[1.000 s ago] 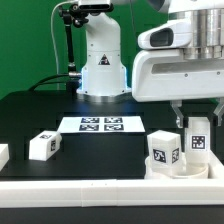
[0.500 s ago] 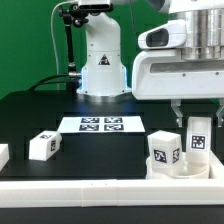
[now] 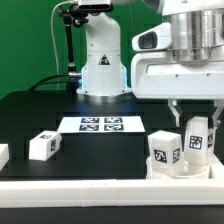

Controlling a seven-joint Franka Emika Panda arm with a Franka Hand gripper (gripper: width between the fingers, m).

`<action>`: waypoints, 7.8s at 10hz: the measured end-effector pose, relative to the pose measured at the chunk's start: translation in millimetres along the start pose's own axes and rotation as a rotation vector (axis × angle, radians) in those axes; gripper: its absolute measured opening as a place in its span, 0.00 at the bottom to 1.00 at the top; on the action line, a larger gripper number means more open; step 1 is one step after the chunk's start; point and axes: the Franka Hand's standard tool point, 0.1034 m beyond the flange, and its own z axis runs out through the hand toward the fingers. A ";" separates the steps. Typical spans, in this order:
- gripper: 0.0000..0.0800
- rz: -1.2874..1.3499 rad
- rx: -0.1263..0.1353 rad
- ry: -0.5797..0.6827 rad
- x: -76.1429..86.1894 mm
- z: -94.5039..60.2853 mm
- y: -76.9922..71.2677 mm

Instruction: Assemble stool

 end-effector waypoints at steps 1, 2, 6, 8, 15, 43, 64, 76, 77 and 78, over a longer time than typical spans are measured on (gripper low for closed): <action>0.42 0.089 0.010 -0.007 0.8 -0.1 -0.1; 0.42 0.138 0.014 -0.011 1.0 -0.1 0.0; 0.42 0.417 0.018 -0.022 -0.9 0.9 -1.5; 0.42 0.546 0.022 -0.031 -2.0 1.3 -2.2; 0.42 0.916 0.020 -0.045 -5.0 2.1 -4.7; 0.81 -0.997 -0.049 0.035 -12.0 -11.6 -21.2; 0.42 -1.507 -0.141 -0.079 -1.8 14.2 1.3; 0.43 -0.534 -0.093 0.006 1.6 15.5 -3.7; 0.43 -0.445 -0.093 0.010 0.4 15.9 -4.3; 0.43 -0.350 -0.092 0.017 0.0 16.2 -4.6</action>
Offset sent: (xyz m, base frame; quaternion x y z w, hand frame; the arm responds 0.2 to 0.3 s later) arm 0.0031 -0.0001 -0.0046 -0.0015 -0.0187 0.2289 0.9733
